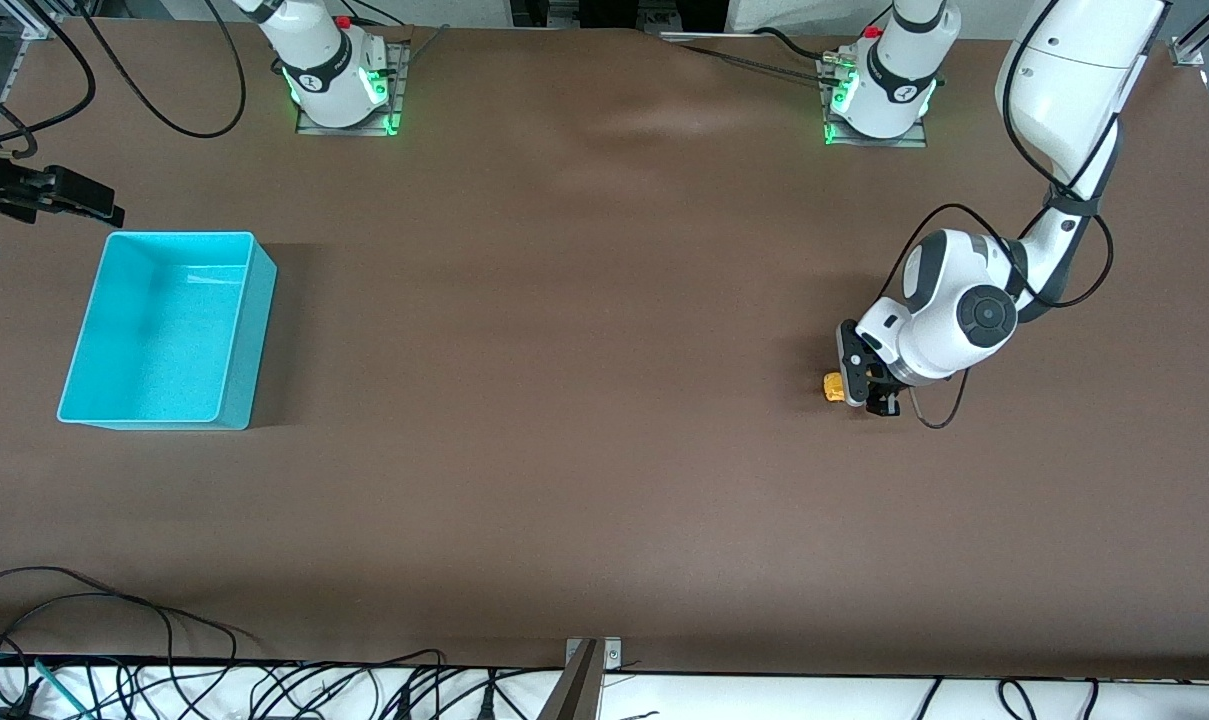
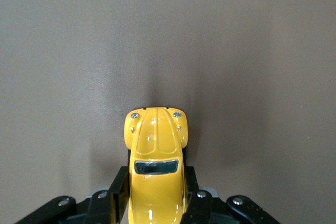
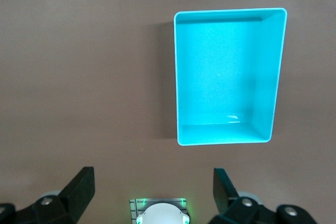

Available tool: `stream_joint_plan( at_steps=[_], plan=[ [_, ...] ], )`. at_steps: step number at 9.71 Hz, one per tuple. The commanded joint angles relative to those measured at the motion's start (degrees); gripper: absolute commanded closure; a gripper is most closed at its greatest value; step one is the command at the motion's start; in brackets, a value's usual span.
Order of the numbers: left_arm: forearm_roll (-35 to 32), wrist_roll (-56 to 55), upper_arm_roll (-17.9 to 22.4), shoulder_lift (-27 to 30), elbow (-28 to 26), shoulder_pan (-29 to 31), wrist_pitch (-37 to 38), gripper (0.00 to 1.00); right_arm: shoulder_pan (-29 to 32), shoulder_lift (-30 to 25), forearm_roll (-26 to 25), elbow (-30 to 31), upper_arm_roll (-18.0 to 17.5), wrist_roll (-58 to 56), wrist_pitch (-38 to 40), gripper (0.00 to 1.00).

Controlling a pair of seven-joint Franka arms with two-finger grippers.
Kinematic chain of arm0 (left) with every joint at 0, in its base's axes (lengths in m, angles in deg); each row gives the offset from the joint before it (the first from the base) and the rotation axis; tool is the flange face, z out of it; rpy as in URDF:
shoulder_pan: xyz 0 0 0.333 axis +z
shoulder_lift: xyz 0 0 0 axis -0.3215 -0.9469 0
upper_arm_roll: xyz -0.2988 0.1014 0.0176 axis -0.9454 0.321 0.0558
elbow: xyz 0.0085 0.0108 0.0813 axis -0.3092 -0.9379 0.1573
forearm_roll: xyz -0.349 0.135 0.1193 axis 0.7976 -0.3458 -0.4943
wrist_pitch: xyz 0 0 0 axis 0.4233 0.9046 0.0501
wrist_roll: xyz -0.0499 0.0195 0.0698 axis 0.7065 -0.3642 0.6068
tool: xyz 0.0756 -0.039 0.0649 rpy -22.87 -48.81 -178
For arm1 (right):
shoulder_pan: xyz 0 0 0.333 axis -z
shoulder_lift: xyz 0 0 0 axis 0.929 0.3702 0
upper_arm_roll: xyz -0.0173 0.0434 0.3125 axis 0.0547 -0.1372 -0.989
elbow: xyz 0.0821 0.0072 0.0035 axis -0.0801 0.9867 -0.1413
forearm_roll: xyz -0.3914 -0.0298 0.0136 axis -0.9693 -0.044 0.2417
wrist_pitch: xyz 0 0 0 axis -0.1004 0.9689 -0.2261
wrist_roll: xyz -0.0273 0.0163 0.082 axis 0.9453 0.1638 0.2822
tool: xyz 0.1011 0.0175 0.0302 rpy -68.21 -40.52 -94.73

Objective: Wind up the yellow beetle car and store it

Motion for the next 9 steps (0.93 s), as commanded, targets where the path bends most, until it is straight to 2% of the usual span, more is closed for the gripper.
stream_joint_plan(
  at_steps=[1, 7, 9],
  plan=[
    [-0.81, 1.08, -0.07, -0.84, 0.69, 0.52, -0.14, 0.83, 0.11, -0.16, 0.22, -0.43, -0.02, -0.6, 0.57, 0.0],
    [-0.72, 4.33, 0.02, -1.37, 1.13, 0.7, -0.14, 0.83, 0.11, -0.16, 0.22, -0.43, -0.02, -0.6, 0.57, 0.0],
    [-0.72, 4.51, 0.11, -1.8, 1.13, 2.62, 0.39, 0.82, 0.11, -0.16, 0.22, -0.43, -0.02, -0.6, 0.57, 0.0]
  ],
)
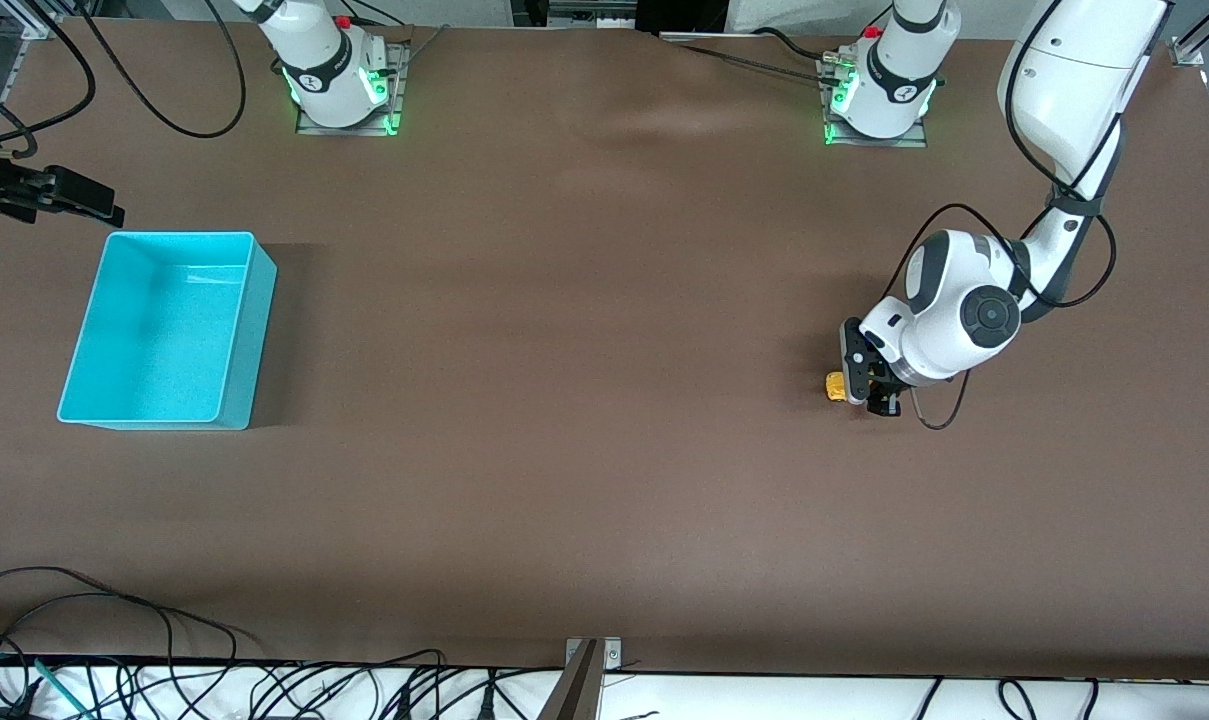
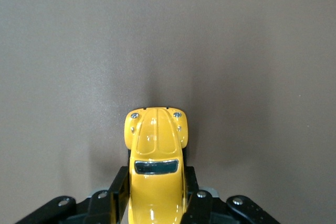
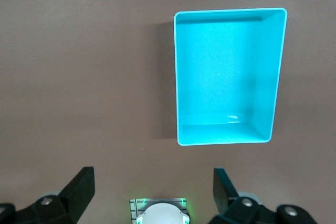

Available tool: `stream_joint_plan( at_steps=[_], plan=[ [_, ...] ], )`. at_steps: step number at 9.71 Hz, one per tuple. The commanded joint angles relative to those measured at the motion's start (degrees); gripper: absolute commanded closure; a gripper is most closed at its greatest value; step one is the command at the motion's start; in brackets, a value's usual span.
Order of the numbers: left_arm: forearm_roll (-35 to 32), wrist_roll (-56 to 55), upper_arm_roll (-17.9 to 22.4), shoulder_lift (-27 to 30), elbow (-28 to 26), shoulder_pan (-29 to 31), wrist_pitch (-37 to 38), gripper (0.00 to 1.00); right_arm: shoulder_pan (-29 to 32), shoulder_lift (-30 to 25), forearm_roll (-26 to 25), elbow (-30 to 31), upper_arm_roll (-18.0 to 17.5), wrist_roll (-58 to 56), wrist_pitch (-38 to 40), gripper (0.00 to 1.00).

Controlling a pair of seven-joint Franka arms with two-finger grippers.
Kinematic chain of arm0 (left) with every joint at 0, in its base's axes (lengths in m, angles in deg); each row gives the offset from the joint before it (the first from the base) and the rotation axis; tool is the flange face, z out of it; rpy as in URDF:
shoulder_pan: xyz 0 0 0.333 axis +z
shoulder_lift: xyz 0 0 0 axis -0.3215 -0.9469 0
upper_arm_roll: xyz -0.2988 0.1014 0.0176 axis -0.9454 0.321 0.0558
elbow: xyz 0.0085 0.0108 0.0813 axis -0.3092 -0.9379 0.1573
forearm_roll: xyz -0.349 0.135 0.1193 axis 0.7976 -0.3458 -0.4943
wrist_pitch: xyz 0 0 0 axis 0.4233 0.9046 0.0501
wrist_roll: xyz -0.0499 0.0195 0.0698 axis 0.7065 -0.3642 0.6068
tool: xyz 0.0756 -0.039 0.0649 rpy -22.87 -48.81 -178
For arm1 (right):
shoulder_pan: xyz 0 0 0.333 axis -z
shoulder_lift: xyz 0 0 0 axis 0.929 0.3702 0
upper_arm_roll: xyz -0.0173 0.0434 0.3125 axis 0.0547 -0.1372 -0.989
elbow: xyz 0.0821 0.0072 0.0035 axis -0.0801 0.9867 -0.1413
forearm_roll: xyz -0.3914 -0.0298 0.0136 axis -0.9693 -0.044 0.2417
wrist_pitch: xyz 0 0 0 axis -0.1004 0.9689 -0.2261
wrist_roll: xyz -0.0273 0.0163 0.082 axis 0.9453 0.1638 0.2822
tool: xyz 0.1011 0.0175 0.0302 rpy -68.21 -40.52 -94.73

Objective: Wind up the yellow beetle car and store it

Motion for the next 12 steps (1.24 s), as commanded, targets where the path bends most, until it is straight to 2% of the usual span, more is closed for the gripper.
stream_joint_plan(
  at_steps=[1, 5, 8, 12],
  plan=[
    [-0.72, 3.32, 0.08, -2.56, 1.12, 3.87, 0.31, 0.82, 0.12, -0.16, 0.22, -0.43, -0.02, -0.6, 0.57, 0.0],
    [-0.72, 9.56, 0.17, -3.01, 1.3, 10.2, 0.31, 0.81, 0.12, -0.16, 0.22, -0.43, -0.02, -0.52, 0.57, 0.0],
    [-0.72, 17.55, 0.25, -4.93, 3.84, 15.21, 0.31, 0.81, 0.12, -0.16, 0.22, -0.43, -0.02, -0.51, 0.57, 0.0],
    [-0.72, 21.43, 0.25, -5.64, 4.99, 17.68, 0.31, 0.81, 0.12, -0.16, 0.22, -0.43, -0.02, -0.34, 0.57, 0.0]
  ],
)
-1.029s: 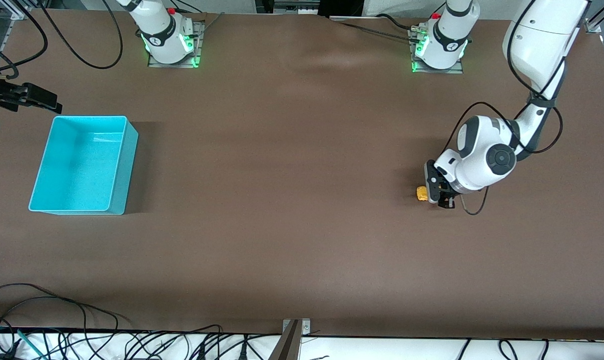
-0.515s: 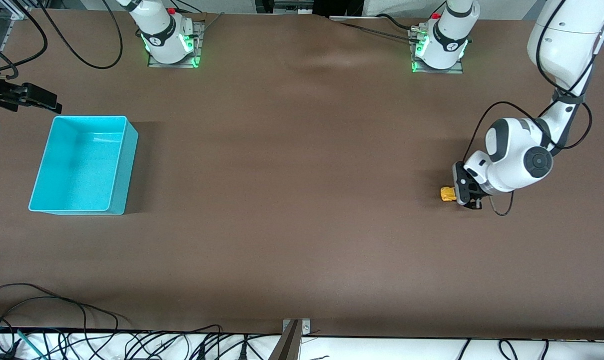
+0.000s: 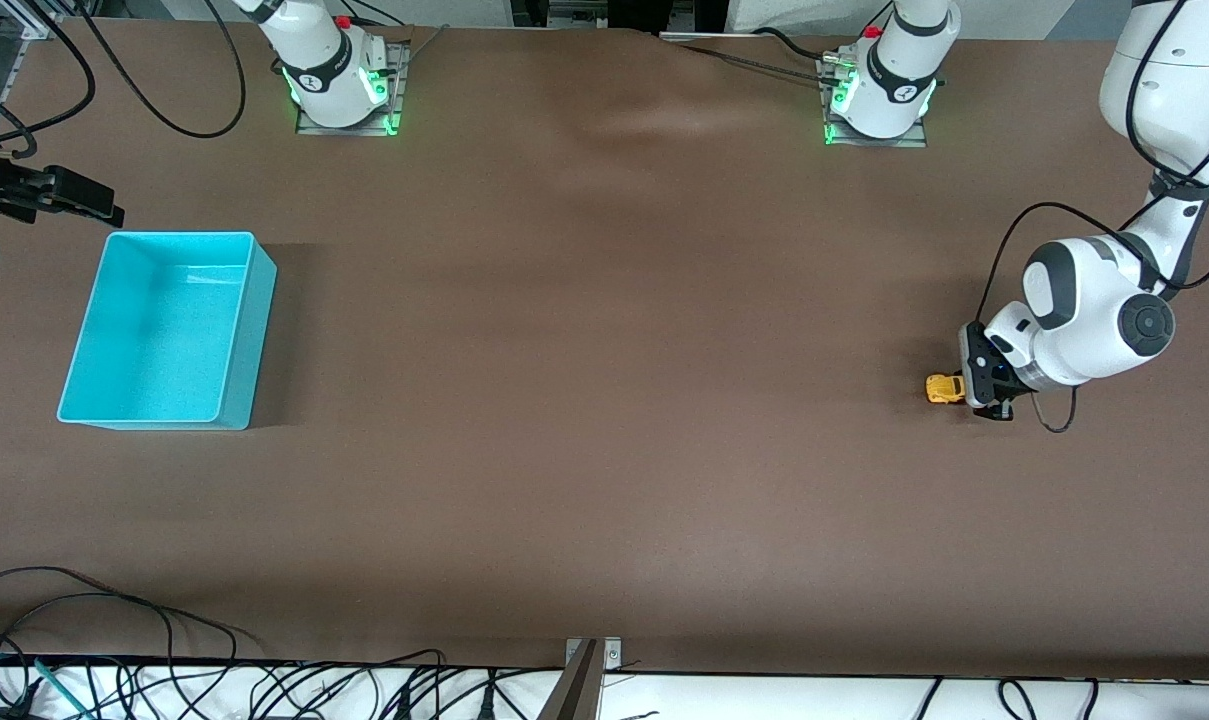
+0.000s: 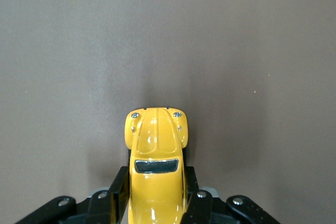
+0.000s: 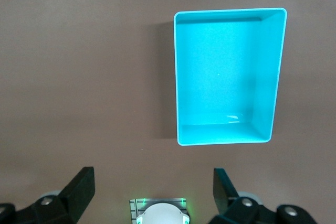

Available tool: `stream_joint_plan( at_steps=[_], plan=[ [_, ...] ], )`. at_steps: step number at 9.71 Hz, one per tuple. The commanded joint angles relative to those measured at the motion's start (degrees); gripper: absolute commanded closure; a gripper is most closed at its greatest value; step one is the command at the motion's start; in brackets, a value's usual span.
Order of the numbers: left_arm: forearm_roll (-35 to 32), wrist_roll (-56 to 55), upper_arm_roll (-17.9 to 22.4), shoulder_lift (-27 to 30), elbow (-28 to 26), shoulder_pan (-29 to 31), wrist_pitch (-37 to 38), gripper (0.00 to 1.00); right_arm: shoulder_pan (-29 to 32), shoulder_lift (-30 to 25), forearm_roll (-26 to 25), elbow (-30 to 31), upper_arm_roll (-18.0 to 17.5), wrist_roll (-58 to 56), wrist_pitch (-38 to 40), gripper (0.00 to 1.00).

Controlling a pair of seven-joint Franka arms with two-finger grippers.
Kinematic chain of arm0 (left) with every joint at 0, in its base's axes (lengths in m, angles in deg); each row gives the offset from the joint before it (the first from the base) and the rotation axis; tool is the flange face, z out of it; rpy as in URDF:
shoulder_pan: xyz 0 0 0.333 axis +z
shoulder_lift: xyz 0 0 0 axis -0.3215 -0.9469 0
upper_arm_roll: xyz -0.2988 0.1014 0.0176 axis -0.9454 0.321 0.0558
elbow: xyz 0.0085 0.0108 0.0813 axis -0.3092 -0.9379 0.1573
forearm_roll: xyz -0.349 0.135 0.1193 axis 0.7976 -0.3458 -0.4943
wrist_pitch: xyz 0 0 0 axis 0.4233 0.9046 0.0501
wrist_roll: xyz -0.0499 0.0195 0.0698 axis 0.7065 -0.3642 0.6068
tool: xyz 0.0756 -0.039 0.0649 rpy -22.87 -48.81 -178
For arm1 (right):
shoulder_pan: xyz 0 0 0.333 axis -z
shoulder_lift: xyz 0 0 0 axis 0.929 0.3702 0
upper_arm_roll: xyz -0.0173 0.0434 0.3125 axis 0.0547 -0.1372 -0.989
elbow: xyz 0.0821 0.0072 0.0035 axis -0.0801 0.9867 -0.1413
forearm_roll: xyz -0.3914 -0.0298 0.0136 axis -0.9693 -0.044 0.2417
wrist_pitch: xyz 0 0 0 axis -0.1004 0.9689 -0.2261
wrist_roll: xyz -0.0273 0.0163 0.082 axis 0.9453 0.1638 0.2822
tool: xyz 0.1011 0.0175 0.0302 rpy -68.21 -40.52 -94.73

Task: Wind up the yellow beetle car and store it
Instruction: 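Open the left gripper to release the wound car and lift away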

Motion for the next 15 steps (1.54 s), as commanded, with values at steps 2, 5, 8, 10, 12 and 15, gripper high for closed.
stream_joint_plan(
  at_steps=[2, 5, 8, 10, 12, 15],
  plan=[
    [-0.72, 3.96, -0.05, -4.83, 3.58, 2.09, -1.88, 0.81, 0.11, -0.16, 0.22, -0.43, -0.04, -0.34, 0.57, 0.0],
    [-0.72, 4.76, -0.05, -4.83, 3.58, 2.62, -1.88, 0.81, 0.11, -0.16, 0.22, -0.43, -0.13, -0.08, 0.57, 0.0],
    [-0.72, 4.67, -0.05, -4.74, 3.66, 2.62, -1.88, 0.59, 0.02, -0.16, 0.22, -0.43, -0.13, 0.19, 0.57, 0.0],
    [-0.63, 5.37, -0.22, -4.31, 3.93, 2.62, -1.62, 0.0, 0.02, -0.16, 0.22, -0.43, -0.13, 0.19, 0.57, 0.0],
    [0.07, 4.5, -0.4, -1.68, 4.54, 2.71, 2.84, 0.0, 0.02, -0.16, 0.22, -0.43, -0.13, 0.19, 0.57, 0.0],
    [0.07, -0.14, -0.49, 1.76, 8.22, 1.92, 14.87, 0.0, 0.11, -0.16, 0.22, -0.43, -0.13, 0.19, 0.57, 0.0]
  ],
)
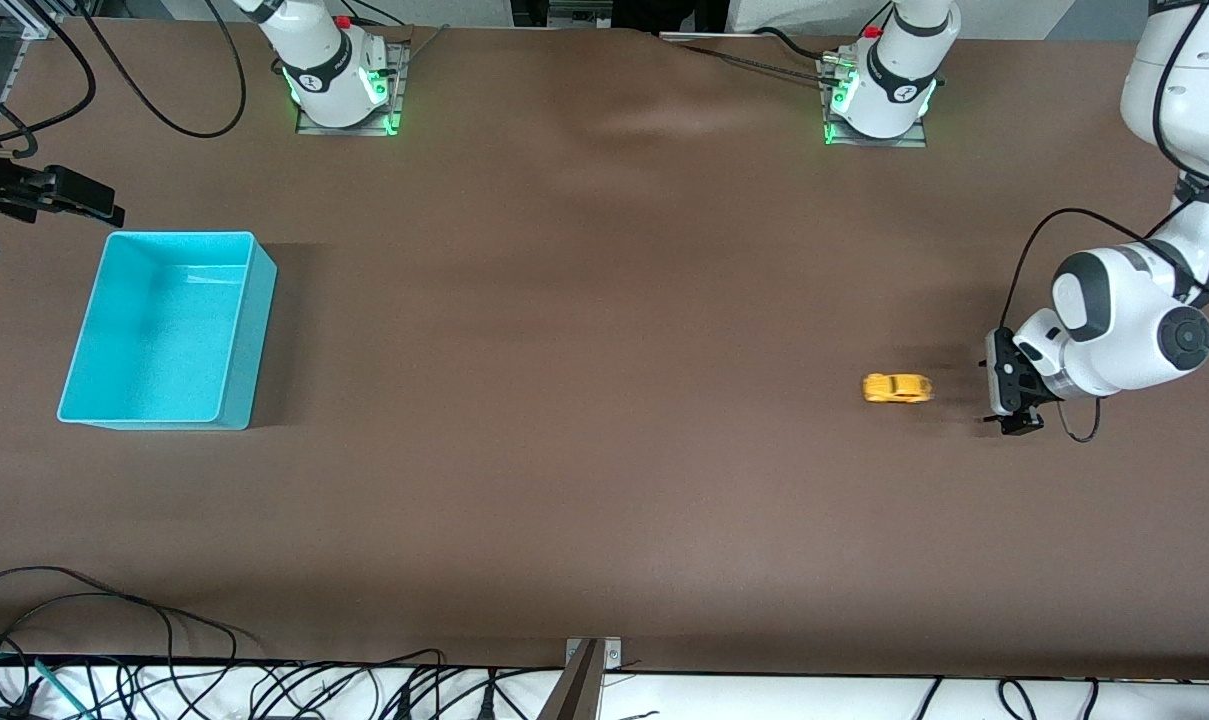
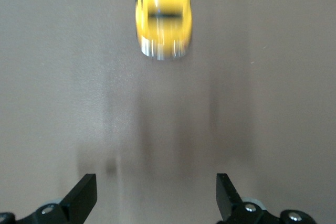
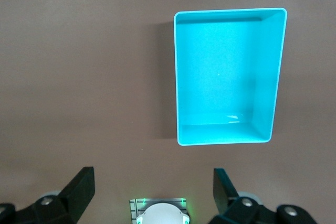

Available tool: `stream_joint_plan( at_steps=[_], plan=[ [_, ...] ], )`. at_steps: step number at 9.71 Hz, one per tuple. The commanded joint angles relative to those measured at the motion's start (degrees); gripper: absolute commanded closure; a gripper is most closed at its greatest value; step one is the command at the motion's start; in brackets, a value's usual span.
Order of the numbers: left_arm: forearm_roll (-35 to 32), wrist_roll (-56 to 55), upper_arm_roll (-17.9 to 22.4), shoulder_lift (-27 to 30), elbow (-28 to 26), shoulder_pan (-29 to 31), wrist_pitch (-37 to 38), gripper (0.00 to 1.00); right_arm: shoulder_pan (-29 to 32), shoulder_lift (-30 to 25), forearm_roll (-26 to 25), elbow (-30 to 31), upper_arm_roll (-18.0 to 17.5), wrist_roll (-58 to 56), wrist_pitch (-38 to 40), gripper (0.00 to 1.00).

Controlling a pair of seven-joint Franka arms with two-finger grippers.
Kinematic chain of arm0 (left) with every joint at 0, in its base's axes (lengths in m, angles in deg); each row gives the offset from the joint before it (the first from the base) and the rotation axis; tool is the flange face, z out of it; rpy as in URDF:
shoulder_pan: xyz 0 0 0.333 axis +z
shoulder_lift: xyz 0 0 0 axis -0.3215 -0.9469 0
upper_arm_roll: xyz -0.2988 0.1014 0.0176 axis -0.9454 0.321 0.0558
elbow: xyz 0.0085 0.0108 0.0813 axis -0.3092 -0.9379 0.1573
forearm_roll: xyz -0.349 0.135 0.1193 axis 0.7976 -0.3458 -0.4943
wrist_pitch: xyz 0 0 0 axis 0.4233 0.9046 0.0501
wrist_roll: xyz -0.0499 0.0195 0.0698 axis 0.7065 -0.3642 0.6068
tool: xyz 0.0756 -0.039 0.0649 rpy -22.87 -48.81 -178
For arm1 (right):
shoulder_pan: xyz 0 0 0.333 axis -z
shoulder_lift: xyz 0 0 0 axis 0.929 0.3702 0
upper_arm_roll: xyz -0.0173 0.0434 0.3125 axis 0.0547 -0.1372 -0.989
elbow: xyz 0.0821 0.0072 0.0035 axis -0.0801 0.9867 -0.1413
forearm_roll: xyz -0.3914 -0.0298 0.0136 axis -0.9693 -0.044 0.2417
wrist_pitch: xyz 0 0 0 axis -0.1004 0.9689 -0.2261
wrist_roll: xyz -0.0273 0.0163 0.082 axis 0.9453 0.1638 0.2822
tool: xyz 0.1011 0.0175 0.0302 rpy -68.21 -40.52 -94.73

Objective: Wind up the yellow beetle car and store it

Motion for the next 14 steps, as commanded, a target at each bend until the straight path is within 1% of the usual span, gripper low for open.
stream_joint_plan(
  at_steps=[1, 3, 5, 7, 9, 11, 12, 13, 14],
  plan=[
    [0.06, -4.93, -0.23, 2.96, 3.14, -0.14, 8.98, 0.0, 0.03, -0.17, 0.22, -0.43, -0.12, 0.18, 0.57, 0.0],
    [0.06, -10.9, -0.4, 4.89, 7.53, -0.23, 18.02, 0.0, 0.03, -0.17, 0.22, -0.43, -0.12, 0.18, 0.57, 0.0],
    [-0.3, -16.44, -1.46, 6.31, 12.62, -0.23, 27.25, 0.0, 0.12, -0.17, 0.05, -0.43, -0.03, -0.17, 0.49, 0.0],
    [-0.82, -20.94, -2.16, 6.31, 19.73, -0.32, 36.05, 0.0, 0.29, -0.17, 0.05, -0.43, 0.32, -0.44, 0.22, 0.0],
    [-0.82, -24.1, -2.34, 6.31, 25.98, -0.4, 41.94, 0.0, 0.29, -0.08, -0.12, -0.43, 0.32, -0.26, -0.91, 0.0],
    [-0.74, -27.96, -2.34, 6.31, 30.3, -1.54, 46.61, 0.0, 0.29, 1.84, -0.04, -0.07, 0.32, -2.18, -1.89, 0.0],
    [-0.74, -29.55, -2.34, 6.31, 31.19, -1.63, 47.85, 0.0, 0.21, 3.42, -0.04, 0.19, 0.06, -5.33, -2.85, 0.0],
    [-0.56, -30.96, -2.34, 6.4, 31.54, -1.63, 48.12, 0.0, -0.06, 4.39, -0.13, 1.23, -0.03, -10.32, -5.73, 0.0],
    [-0.12, -33.5, -2.34, 7.88, 31.55, -1.63, 48.13, 0.0, -0.67, 5.45, -0.04, 3.07, -0.03, -15.41, -9.15, 0.0]
  ],
)
